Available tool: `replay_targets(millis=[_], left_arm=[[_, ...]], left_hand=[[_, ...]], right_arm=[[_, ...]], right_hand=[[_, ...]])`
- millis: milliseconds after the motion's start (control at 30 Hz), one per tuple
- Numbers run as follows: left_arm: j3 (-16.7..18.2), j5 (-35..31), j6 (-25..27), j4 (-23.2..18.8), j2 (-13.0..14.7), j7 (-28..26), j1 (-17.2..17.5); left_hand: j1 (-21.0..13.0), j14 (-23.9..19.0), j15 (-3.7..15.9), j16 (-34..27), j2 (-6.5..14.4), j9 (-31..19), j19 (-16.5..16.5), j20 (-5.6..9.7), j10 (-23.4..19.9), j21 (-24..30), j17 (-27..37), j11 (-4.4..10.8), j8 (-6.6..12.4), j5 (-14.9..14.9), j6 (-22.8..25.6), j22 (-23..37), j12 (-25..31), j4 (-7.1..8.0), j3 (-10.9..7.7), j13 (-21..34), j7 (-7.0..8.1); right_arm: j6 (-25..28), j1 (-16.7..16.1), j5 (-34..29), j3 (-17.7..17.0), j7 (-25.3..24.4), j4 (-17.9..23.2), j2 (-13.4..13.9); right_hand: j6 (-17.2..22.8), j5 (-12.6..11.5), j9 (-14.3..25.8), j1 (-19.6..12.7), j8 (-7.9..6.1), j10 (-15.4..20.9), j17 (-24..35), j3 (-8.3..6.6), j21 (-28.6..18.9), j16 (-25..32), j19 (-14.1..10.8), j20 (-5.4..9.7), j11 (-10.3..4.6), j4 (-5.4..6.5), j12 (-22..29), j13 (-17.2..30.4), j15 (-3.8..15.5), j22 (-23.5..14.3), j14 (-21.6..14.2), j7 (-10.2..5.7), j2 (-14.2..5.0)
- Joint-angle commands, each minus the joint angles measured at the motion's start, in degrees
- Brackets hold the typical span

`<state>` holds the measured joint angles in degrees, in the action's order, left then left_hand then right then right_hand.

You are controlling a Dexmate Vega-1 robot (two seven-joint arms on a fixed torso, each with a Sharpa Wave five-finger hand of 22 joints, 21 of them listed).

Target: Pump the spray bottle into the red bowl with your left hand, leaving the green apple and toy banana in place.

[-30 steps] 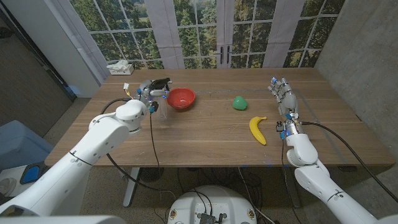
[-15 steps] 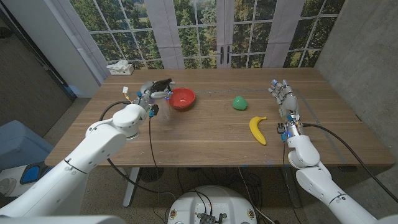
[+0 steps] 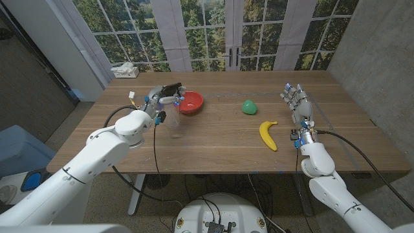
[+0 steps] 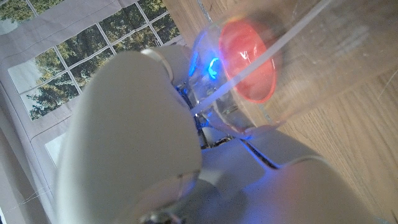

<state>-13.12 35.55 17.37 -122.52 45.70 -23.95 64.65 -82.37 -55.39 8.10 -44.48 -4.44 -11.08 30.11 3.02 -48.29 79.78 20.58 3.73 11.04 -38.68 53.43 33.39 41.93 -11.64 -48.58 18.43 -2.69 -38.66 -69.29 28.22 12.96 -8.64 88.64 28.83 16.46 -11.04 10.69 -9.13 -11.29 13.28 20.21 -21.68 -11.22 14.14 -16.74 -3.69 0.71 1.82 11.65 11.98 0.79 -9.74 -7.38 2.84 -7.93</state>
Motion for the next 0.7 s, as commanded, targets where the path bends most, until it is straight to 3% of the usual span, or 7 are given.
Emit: replay_targets(millis=[33, 133, 433, 500, 533, 600, 700], left_arm=[[-1.14, -3.44, -4.05, 0.28, 1.96, 2.75, 1.67], [-1.67, -4.79, -4.9, 0.51, 2.87, 4.09, 1.58], [-3.25, -7.06, -8.05, 2.71, 4.62, 9.26, 1.2], [-3.39, -6.09, -9.08, 4.08, 4.35, 10.99, 1.11], [-3.55, -5.94, -9.95, 4.79, 4.38, 12.07, 1.0], [-3.97, -6.4, -9.79, 5.03, 4.96, 12.98, 0.57], [-4.59, -7.79, -9.1, 4.85, 5.55, 12.96, 0.05]], left_hand=[[1.78, 0.39, 2.52, 0.39, -0.46, -0.11, 0.06, 4.47, 0.0, 0.22, 0.19, -0.73, 0.08, 0.37, -0.88, -17.1, -0.95, 2.6, -16.75, -0.39, -1.76], [3.1, 0.91, 2.36, 0.6, -0.03, -0.14, 0.31, 4.34, 0.15, 0.53, 0.4, -0.94, -0.03, 0.58, -1.15, -17.62, -1.44, 2.8, -16.6, -0.35, -1.95], [7.78, 3.16, 2.14, 1.56, 1.69, -0.33, -0.13, 3.64, 1.56, 1.06, 0.39, -1.64, -0.24, 1.56, -2.12, -19.93, -3.67, 3.05, -13.82, -0.34, -2.27], [8.88, 4.29, 1.98, 1.91, 2.72, -0.39, -0.74, 2.99, 2.55, 1.24, 0.4, -1.7, -0.26, 2.9, -2.6, -20.9, -4.59, 2.38, -12.37, 0.02, -2.34], [10.67, 5.75, 1.9, 2.41, 4.13, -0.48, -1.4, 2.11, 3.02, 1.61, 0.34, -1.74, -0.25, 4.79, -3.19, -21.89, -5.43, 2.4, -10.12, 0.44, -2.49], [14.25, 7.12, 1.73, 2.76, 5.98, -0.58, -1.87, 1.59, 4.1, 1.87, 0.41, -2.15, -0.36, 6.85, -4.2, -22.72, -6.6, 3.74, -7.14, 0.9, -2.73], [16.59, 8.83, 1.73, 3.49, 9.02, -0.7, -3.4, 1.14, 5.72, 1.86, 0.3, -2.05, -0.42, 8.7, -5.71, -23.06, -7.8, 3.47, -4.93, 1.72, -2.81]], right_arm=[[-0.59, -0.16, 1.72, -0.09, 1.71, -0.57, -0.08], [-0.52, -0.27, 1.58, -0.14, 1.74, -0.43, 0.06], [-0.85, -1.12, 1.48, -0.38, 1.47, -0.16, -0.05], [-0.87, -1.39, 1.35, -0.45, 1.32, -0.06, -0.04], [-0.85, -1.56, 1.1, -0.54, 1.03, 0.1, -0.05], [-1.01, -1.81, 1.24, -0.66, 0.98, 0.26, -0.12], [-1.15, -2.03, 0.77, -0.79, 0.79, 0.37, -0.04]], right_hand=[[-0.01, 0.01, 0.11, 0.22, 0.04, 0.09, -0.06, 0.26, 0.06, -0.31, -0.3, 0.5, 0.11, -0.06, -0.07, 0.17, -0.38, -0.18, 0.0, -0.26, -0.26], [-0.01, 0.01, 0.1, 0.26, 0.04, -0.02, -0.06, 0.28, 0.06, -0.3, -0.28, 0.61, 0.07, -0.05, -0.11, 0.17, -0.39, -0.18, -0.01, -0.29, -0.25], [-0.03, 0.0, 0.1, 0.36, 0.03, 0.01, -0.07, 0.33, 0.05, -0.3, -0.29, 0.66, 0.08, -0.05, -0.07, 0.16, -0.44, -0.19, 0.01, -0.28, -0.29], [-0.07, -0.04, 0.1, 0.33, 0.04, -0.09, -0.06, 0.22, 0.06, -0.3, -0.25, 0.77, -0.06, 0.0, -0.1, 0.15, -0.3, -0.19, 0.07, -0.37, -0.59], [-0.03, -0.07, 0.1, 0.32, 0.02, -0.09, -0.04, 0.15, 0.06, -0.26, -0.24, 0.83, -0.2, 0.04, -0.1, 0.15, -0.29, -0.19, 0.02, -0.42, -0.76], [-0.01, -0.08, 0.1, 0.32, 0.01, -0.06, -0.04, 0.13, 0.05, -0.25, -0.27, 0.86, -0.26, 0.05, -0.08, 0.15, -0.25, -0.19, 0.01, -0.46, -0.83], [-0.02, -0.09, 0.1, 0.31, 0.02, 0.05, -0.03, 0.11, 0.04, -0.24, -0.28, 0.87, -0.22, 0.05, -0.03, 0.15, -0.2, -0.2, 0.02, -0.51, -0.88]])
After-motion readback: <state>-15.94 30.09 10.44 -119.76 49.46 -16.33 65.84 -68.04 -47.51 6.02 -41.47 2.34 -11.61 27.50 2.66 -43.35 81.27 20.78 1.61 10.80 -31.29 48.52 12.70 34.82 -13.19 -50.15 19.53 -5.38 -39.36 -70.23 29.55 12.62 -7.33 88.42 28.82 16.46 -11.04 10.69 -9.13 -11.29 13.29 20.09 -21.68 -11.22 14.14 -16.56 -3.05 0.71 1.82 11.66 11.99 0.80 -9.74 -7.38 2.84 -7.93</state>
